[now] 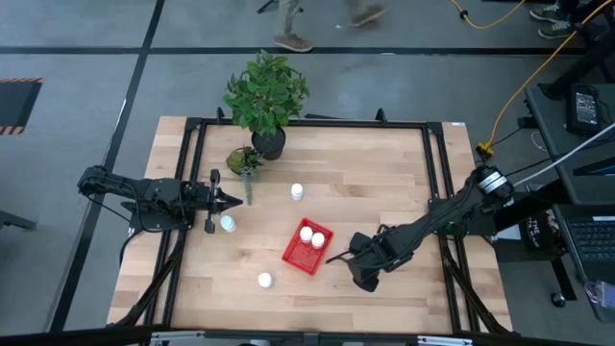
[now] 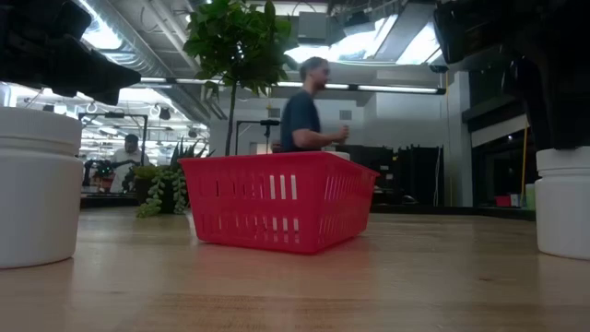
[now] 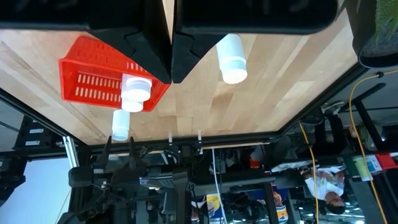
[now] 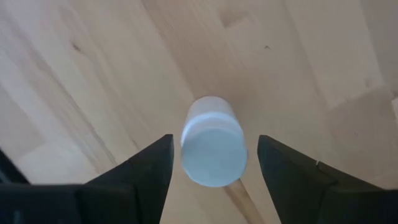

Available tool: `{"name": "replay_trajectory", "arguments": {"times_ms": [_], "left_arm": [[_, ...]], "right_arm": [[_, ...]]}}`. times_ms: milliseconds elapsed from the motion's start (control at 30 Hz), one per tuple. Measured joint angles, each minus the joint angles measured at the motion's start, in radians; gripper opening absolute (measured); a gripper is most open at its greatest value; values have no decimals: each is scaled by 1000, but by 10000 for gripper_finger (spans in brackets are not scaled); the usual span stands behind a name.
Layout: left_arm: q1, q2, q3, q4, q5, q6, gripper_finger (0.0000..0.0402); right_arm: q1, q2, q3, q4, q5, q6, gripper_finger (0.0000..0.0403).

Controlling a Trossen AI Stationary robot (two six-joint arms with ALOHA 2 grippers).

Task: Pick and place pill bottles into a basket
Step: Put the white medicine bottle into the red bin

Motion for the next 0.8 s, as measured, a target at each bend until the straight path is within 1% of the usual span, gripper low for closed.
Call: {"name": "replay_trajectory", "arguments": {"times_ms": [233,433,800], "left_arm": [[0,0,0,0,0,0,8],[0,0,0,3,0,0,6],[0,0,0,0,0,0,8]], "right_arm": [[0,27,0,-7,-1,0,234],[0,65,0,3,-46,-6,234],[-1,83,-1,27,-45,-36,234]]}}
